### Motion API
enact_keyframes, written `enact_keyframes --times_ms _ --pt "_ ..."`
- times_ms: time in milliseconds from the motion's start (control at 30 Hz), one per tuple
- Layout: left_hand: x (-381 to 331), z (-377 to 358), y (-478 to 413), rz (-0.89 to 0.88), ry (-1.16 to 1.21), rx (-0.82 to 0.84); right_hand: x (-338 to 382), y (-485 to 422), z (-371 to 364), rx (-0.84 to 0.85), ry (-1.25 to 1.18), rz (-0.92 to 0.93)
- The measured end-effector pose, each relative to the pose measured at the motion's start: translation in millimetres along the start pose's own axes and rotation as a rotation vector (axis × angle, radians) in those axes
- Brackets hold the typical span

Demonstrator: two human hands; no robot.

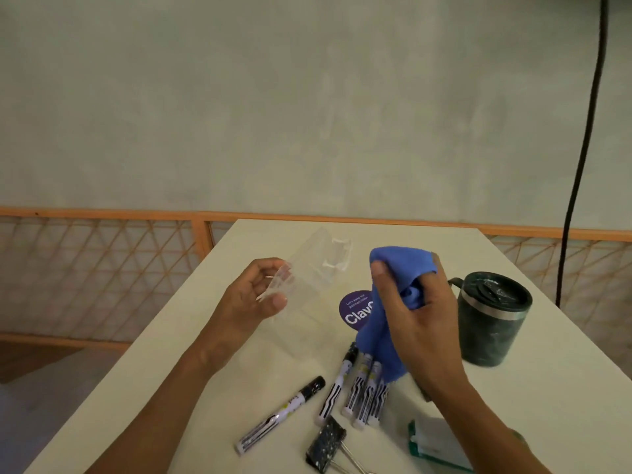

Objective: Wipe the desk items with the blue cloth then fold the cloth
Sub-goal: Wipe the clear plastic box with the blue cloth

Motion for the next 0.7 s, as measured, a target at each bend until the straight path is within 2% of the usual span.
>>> enact_keyframes --times_ms 67,167,367,467,600,700 --pt "1.4 3.3 -0.7 -0.004 0.001 -0.023 7.7 7.4 -4.9 0.042 0.079 0.185" --pt "4.7 3.6 -0.6 0.014 -0.002 0.001 11.9 13.0 -10.9 0.085 0.115 0.261" --pt "7.4 -7.0 4.4 0.077 0.027 0.071 20.1 12.8 -11.0 0.169 0.107 0.225" --pt "11.2 -10.2 6.6 0.097 0.126 0.057 20.5 11.0 -12.1 0.248 0.094 0.165" --pt "10.6 -12.6 5.6 0.144 0.227 0.004 21.9 11.3 -8.0 0.174 0.113 0.161" --pt "8.9 -13.6 3.5 0.125 0.24 -0.008 23.8 13.3 -8.7 0.174 0.177 0.229"
Point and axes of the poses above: each hand's wrist, its own y-axis away from the middle knuckle, its own z-axis out of the back of the hand, x = y × z, the point moved 5 cm from there along -y, towards the middle knuckle, and after that the axes turned 6 degrees about -z, right-handed, at the moved point
